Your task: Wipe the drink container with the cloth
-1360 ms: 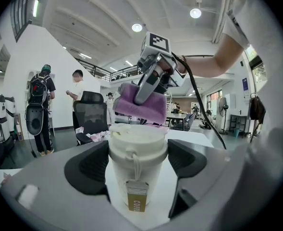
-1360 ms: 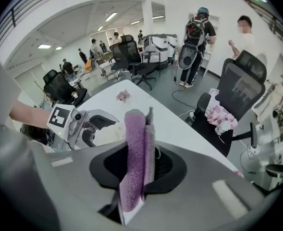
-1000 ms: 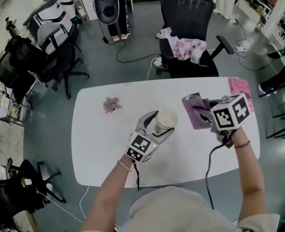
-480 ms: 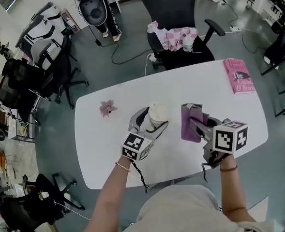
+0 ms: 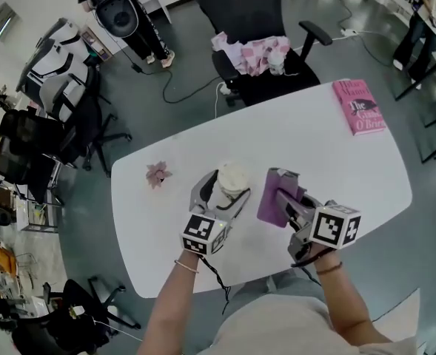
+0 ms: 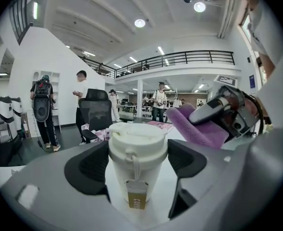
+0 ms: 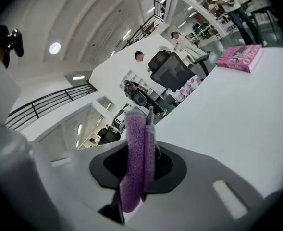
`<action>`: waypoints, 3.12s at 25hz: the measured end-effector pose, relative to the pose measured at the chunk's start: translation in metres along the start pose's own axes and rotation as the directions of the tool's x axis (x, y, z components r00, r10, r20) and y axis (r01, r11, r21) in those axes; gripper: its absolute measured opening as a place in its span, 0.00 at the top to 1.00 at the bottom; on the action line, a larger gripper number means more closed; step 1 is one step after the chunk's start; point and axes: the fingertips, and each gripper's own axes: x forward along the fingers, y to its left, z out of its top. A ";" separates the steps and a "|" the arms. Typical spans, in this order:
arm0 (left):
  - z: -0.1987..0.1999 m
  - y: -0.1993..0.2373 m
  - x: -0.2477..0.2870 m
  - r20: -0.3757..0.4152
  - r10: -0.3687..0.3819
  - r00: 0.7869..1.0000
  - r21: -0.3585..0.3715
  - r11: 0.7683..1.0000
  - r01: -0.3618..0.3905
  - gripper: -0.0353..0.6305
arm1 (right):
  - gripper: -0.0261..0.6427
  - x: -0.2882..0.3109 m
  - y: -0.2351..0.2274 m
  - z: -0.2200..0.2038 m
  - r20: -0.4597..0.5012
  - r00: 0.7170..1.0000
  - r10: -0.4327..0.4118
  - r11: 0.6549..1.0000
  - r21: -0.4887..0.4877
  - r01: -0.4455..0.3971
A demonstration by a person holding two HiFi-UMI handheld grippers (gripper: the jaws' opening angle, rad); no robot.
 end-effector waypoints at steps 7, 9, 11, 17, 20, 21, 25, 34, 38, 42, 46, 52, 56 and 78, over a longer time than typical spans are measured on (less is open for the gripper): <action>0.003 -0.001 0.002 0.000 0.003 1.000 -0.001 1.000 -0.003 0.37 | 0.86 0.017 -0.009 -0.016 0.101 0.992 0.081 0.981 0.167 -0.097; 0.003 -0.002 0.002 -0.002 0.003 1.000 -0.001 1.000 -0.003 0.37 | 0.86 0.024 -0.008 -0.017 0.149 0.980 0.130 0.962 0.220 -0.161; 0.003 -0.002 0.002 -0.003 0.003 1.000 0.000 1.000 -0.003 0.37 | 0.86 0.026 -0.008 -0.015 0.206 0.966 0.156 0.941 0.267 -0.209; 0.005 -0.002 0.001 0.003 0.001 1.000 0.002 1.000 -0.001 0.37 | 0.86 0.031 -0.011 -0.023 0.250 0.956 0.153 0.932 0.284 -0.223; 0.005 -0.002 0.002 0.008 0.000 1.000 0.001 1.000 0.000 0.37 | 0.86 0.036 -0.012 -0.025 0.252 0.954 0.160 0.930 0.285 -0.231; 0.004 -0.002 0.002 0.008 0.000 1.000 0.001 1.000 0.000 0.37 | 0.86 0.038 -0.012 -0.026 0.253 0.954 0.160 0.929 0.287 -0.232; 0.002 -0.001 0.001 0.008 -0.002 1.000 0.000 1.000 0.002 0.37 | 0.86 0.044 -0.011 -0.030 0.266 0.952 0.155 0.928 0.292 -0.233; 0.003 -0.002 0.001 0.008 0.000 1.000 -0.001 1.000 0.000 0.37 | 0.86 0.050 -0.012 -0.030 0.300 0.945 0.132 0.928 0.298 -0.224; 0.003 -0.004 0.001 0.010 0.000 1.000 -0.002 1.000 0.000 0.37 | 0.86 0.052 -0.012 -0.030 0.302 0.946 0.122 0.928 0.304 -0.217; 0.005 -0.003 0.001 0.016 -0.002 1.000 -0.002 1.000 0.002 0.37 | 0.86 0.054 -0.012 -0.029 0.304 0.946 0.110 0.927 0.312 -0.208; 0.002 -0.001 0.001 0.020 0.002 1.000 -0.005 1.000 -0.002 0.37 | 0.86 0.059 -0.014 -0.031 0.309 0.947 0.090 0.929 0.317 -0.191; 0.002 -0.001 0.001 0.025 0.003 1.000 -0.003 1.000 -0.003 0.37 | 0.86 0.060 -0.019 -0.032 0.292 0.955 0.055 0.934 0.323 -0.153; 0.002 -0.002 0.001 0.021 0.005 1.000 -0.004 1.000 -0.005 0.37 | 0.86 0.060 -0.025 -0.037 0.277 0.960 0.027 0.932 0.340 -0.125; 0.003 -0.002 -0.001 0.024 0.006 1.000 -0.010 1.000 -0.006 0.37 | 0.86 0.077 -0.073 -0.064 0.161 0.973 -0.162 0.912 0.401 0.086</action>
